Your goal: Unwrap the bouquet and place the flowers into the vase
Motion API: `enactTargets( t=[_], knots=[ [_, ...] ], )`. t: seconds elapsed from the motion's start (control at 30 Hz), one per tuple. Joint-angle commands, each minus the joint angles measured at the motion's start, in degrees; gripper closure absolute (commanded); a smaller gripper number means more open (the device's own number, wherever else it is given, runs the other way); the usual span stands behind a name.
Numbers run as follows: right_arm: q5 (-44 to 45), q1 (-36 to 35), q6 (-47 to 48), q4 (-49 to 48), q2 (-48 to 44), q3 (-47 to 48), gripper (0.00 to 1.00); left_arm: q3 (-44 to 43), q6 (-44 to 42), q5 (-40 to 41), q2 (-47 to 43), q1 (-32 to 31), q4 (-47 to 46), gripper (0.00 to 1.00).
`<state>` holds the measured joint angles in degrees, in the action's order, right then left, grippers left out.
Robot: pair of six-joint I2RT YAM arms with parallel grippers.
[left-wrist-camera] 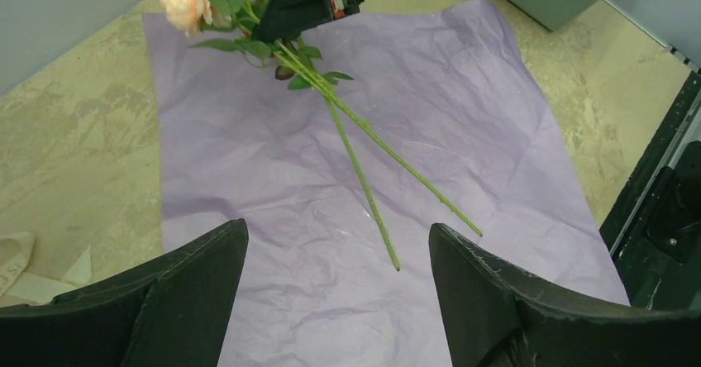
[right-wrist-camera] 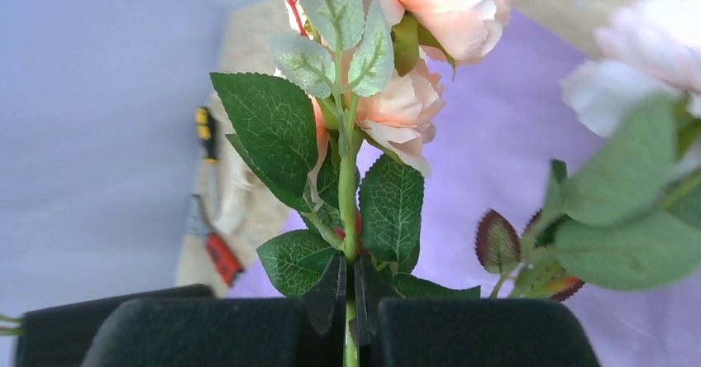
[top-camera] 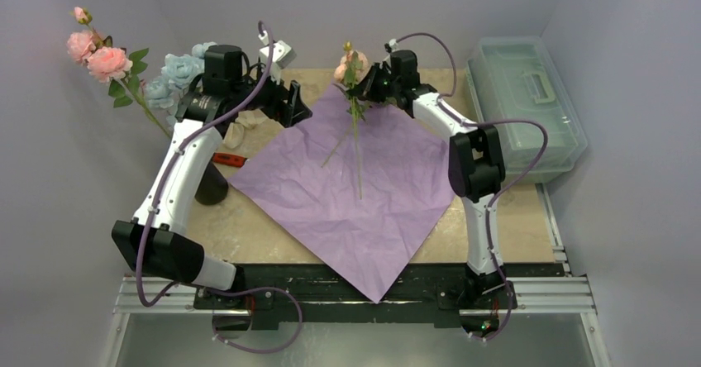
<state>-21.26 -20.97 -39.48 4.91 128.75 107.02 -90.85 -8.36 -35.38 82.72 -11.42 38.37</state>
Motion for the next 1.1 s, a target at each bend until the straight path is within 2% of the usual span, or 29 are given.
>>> enactTargets(
  t=[0.0, 0.13, 0.33, 0.37, 0.47, 0.5, 0.6, 0.67, 0.87, 1.07],
  knots=[
    [-5.6, 0.2, -3.0, -8.9, -5.2, -1.2, 1.00, -2.1, 1.7, -3.2, 0.1, -0.4, -1.3, 0.20],
    [-8.5, 0.2, -3.4, -11.7, -7.9, -4.6, 1.00, -1.1, 4.7, -4.3, 0.3, -0.4, -3.8, 0.20],
    [-11.0, 0.2, 0.0, -14.2, -13.1, -15.2, 1.00, 0.8, 14.1, -6.7, 2.4, -1.6, -10.2, 0.21],
    [-11.0, 0.2, 1.2, -13.7, -13.8, -16.9, 0.97, 0.9, 14.7, -7.0, 2.9, -2.1, -10.8, 0.22],
    [-10.3, 0.2, 6.8, -7.5, -15.2, -19.5, 0.61, 1.4, 13.9, -6.6, 4.2, -4.3, -10.8, 0.23],
    [-9.5, 0.2, 9.0, -4.8, -15.7, -19.6, 0.56, 1.4, 13.3, -6.2, 4.5, -4.9, -10.6, 0.23],
    [-6.4, 0.2, 16.2, 1.3, -18.0, -20.3, 0.51, 1.4, 12.0, -5.5, 5.1, -5.9, -10.2, 0.23],
    [-4.2, 0.2, 19.9, 5.3, -19.4, -20.8, 0.42, 1.4, 11.3, -5.2, 5.3, -6.1, -10.1, 0.23],
    [-5.7, 0.2, 29.3, 18.1, -22.9, -25.9, 0.43, 1.5, 9.3, -4.3, 5.3, -6.9, -9.1, 0.23],
    [-8.8, -2.6, 31.0, 21.1, -29.7, -36.5, 0.47, 1.9, 8.9, -3.5, 4.9, -7.2, -8.5, 0.23]
  ],
)
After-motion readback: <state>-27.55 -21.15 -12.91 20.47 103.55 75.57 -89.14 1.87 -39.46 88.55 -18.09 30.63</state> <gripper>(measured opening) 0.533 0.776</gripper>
